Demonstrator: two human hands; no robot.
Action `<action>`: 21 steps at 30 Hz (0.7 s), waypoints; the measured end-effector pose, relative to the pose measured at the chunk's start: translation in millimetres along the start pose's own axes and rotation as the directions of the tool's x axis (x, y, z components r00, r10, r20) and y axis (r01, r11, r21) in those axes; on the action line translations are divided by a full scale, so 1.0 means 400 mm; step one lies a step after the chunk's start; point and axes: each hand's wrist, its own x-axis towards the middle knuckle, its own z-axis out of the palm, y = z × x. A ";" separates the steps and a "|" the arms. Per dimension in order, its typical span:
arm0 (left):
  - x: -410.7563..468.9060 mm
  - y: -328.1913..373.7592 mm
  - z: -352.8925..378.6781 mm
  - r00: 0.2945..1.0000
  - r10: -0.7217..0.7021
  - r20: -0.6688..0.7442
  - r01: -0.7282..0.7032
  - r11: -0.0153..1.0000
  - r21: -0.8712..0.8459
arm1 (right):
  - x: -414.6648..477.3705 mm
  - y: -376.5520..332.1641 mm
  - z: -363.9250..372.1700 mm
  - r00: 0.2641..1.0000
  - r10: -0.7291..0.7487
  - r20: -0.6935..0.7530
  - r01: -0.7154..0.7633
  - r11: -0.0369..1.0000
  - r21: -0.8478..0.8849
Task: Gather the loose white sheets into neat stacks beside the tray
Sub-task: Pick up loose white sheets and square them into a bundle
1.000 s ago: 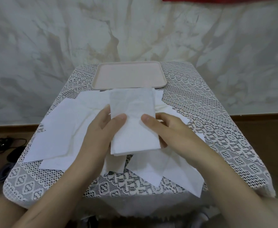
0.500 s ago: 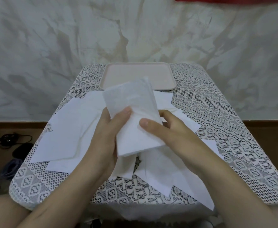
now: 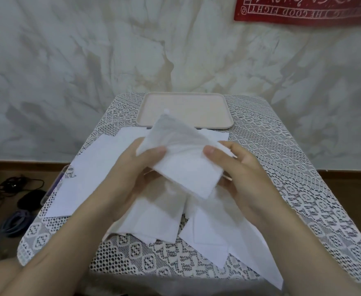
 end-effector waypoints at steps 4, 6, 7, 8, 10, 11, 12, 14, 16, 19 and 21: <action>0.016 0.006 -0.022 0.996 0.028 0.081 -0.048 0.968 0.246 | 0.024 0.005 0.010 0.996 -0.074 -0.057 0.083 0.982 0.172; 0.022 0.001 -0.019 0.993 0.106 0.053 -0.117 0.957 0.266 | 0.028 0.019 0.013 0.998 -0.054 0.012 0.051 0.985 0.167; 0.025 -0.002 -0.017 0.990 0.135 0.041 -0.141 0.960 0.240 | 0.026 0.026 0.016 0.998 -0.041 0.047 0.034 0.991 0.128; 0.028 -0.004 -0.016 0.988 0.154 0.035 -0.158 0.965 0.207 | 0.029 0.033 0.015 0.996 -0.040 0.080 0.034 0.997 0.075; 0.032 -0.002 -0.015 0.982 0.185 0.035 -0.189 0.963 0.194 | 0.035 0.035 0.007 0.990 -0.068 0.122 0.075 0.996 -0.048; 0.035 0.001 -0.018 0.978 0.202 0.046 -0.207 0.953 0.220 | 0.039 0.029 0.000 0.986 -0.099 0.131 0.114 0.987 -0.110; 0.037 0.007 -0.020 0.975 0.215 0.056 -0.222 0.939 0.261 | 0.048 0.024 -0.010 0.982 -0.136 0.132 0.157 0.973 -0.166; 0.040 0.018 -0.024 0.972 0.225 0.068 -0.234 0.909 0.345 | 0.058 0.014 -0.029 0.975 -0.167 0.146 0.202 0.943 -0.264; 0.039 0.015 -0.024 0.971 0.214 0.106 -0.239 0.879 0.414 | 0.066 0.021 -0.043 0.972 -0.140 0.187 0.203 0.901 -0.383; 0.041 -0.014 -0.016 0.980 0.135 0.146 -0.180 0.915 0.361 | 0.071 0.046 -0.041 0.977 -0.099 0.187 0.181 0.849 -0.497; 0.040 -0.022 -0.004 0.977 0.157 0.144 -0.201 0.904 0.378 | 0.073 0.056 -0.036 0.973 -0.144 0.179 0.213 0.857 -0.469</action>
